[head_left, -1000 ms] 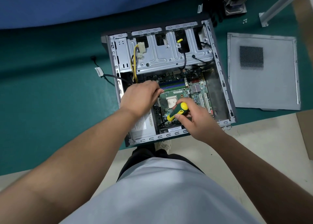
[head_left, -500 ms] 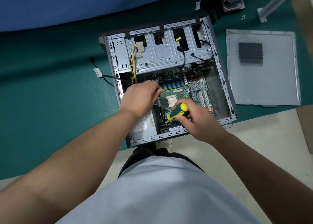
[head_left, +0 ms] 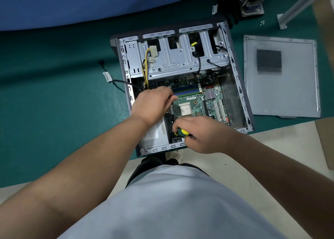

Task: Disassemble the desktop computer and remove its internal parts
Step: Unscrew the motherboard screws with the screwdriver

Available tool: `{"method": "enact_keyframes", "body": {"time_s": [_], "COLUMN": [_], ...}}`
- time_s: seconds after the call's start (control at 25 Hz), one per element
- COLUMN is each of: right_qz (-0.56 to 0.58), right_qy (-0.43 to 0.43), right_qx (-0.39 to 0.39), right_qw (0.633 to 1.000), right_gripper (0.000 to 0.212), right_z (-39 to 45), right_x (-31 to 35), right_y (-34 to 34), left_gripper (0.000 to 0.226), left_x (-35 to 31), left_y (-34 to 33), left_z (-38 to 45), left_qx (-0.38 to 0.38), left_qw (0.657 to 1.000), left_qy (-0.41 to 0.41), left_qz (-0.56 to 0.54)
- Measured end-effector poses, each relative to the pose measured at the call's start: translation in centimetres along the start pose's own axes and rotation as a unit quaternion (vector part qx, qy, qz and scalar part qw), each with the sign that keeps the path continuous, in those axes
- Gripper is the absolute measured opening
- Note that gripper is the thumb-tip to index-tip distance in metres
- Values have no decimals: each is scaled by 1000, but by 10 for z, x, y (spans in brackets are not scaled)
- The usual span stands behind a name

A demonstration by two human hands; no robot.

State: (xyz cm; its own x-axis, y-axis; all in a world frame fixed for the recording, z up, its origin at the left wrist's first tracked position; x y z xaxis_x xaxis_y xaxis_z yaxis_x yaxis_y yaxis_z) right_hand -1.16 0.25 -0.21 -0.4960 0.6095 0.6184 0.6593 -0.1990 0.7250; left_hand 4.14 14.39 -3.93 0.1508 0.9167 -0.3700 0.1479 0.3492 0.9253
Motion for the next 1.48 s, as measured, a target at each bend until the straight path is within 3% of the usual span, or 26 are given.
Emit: {"method": "enact_keyframes", "body": {"time_s": [0.12,0.2,0.28,0.44,0.64,0.76,0.92,1.0,1.08,1.2,1.28,1.4,1.48], "right_qz": [-78,-164,-248,-262,-301,-275,-285,-219,-155,-222,-259,-197,-142], "right_qy": [20,8,1,89,52,80,18,33,13,-55,-32,53,42], "right_qx": [30,-16,-56,-59,-77,-47,-67,-14,22,-35,-38,7,51], "right_qw": [996,986,967,959,949,957,956,975,988,973,965,979,988], "right_gripper": [34,30,45,24,40,31,40,31,39,38,36,32,38], "right_z": [8,10,12,10,10,11,16,18,18,15,15,16,17], "right_x": [10,14,17,31,23,22,8,7,5,-6,-3,4,0], "right_y": [-1,4,9,8,15,14,21,17,19,24,19,18,18], "left_gripper": [40,39,38,35,43,50,49,48,48,48,48,47,47], "left_x": [0,2,1,-2,9,3,6,6,5,5,5,5,4], "left_y": [0,0,-1,5,6,-2,-4,-5,-4,-3,-3,-1,-1], "left_z": [1,1,0,-10,-72,-94,-93,-92,-92,-91,-91,-92,-92], "left_qx": [1,-2,-2,-22,-125,-143,-153,-156,-156,-152,-152,-156,-157], "left_qw": [1000,1000,1000,999,989,982,979,978,977,978,977,977,976], "left_qy": [3,2,-1,-27,84,111,117,119,122,126,127,129,131], "left_qz": [7,9,4,-19,3,47,69,73,74,75,75,75,74]}}
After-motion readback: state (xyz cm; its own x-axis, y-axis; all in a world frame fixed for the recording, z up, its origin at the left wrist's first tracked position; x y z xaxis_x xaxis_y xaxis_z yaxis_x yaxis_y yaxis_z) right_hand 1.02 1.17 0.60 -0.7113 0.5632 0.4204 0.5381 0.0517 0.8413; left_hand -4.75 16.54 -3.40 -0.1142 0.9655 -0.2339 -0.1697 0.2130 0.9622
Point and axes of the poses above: each hand's wrist, its own z-axis towards the middle knuckle, its own y-axis out of the back of the hand, x = y × z, the point moved 7 cm from there along z, towards the middle knuckle, and after that the axes turned 5 degrees about -x, right-handed, at the moved point
